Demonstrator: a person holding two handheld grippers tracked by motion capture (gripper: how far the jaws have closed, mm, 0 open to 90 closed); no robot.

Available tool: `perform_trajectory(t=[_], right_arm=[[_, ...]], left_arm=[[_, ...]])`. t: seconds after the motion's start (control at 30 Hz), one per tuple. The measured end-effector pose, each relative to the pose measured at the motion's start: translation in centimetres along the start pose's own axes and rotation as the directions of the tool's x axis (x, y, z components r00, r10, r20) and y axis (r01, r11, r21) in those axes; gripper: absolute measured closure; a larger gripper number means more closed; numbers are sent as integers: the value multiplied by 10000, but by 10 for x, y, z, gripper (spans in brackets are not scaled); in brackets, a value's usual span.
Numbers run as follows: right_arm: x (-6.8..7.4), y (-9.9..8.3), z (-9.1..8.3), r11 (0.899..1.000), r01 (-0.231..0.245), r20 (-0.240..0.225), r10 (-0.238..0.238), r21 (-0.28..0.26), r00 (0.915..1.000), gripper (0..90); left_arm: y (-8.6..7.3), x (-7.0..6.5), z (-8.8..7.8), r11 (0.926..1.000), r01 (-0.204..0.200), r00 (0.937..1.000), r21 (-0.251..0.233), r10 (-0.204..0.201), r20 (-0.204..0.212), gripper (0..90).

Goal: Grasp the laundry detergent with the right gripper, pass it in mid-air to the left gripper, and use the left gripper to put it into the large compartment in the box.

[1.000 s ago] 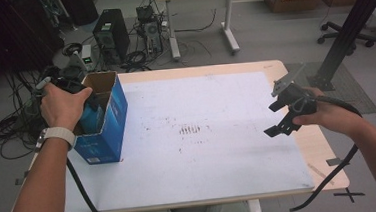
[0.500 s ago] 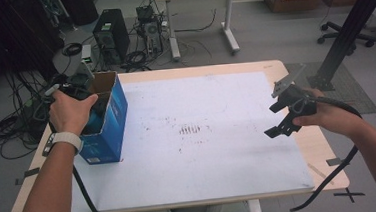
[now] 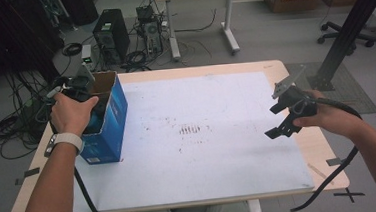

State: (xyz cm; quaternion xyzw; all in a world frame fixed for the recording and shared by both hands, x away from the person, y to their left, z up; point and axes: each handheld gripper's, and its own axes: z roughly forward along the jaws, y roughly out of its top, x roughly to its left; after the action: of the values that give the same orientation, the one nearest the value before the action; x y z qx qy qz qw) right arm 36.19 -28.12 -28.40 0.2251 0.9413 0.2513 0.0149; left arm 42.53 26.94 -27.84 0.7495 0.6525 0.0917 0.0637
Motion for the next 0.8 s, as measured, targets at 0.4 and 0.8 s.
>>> perform_trajectory(t=[0.4, 0.8], right_arm=[[1, 0, 1, 10000, 34, 5, -34, 76, 10000, 52], [6, -1, -3, 10000, 60, 30, -60, 77, 10000, 54]], left_arm=[[1, 3, -5, 9998, 120, 9999, -185, -119, 75, 308], [-3, 5, -25, 9974, 457, 9985, -551, -440, 316, 239]])
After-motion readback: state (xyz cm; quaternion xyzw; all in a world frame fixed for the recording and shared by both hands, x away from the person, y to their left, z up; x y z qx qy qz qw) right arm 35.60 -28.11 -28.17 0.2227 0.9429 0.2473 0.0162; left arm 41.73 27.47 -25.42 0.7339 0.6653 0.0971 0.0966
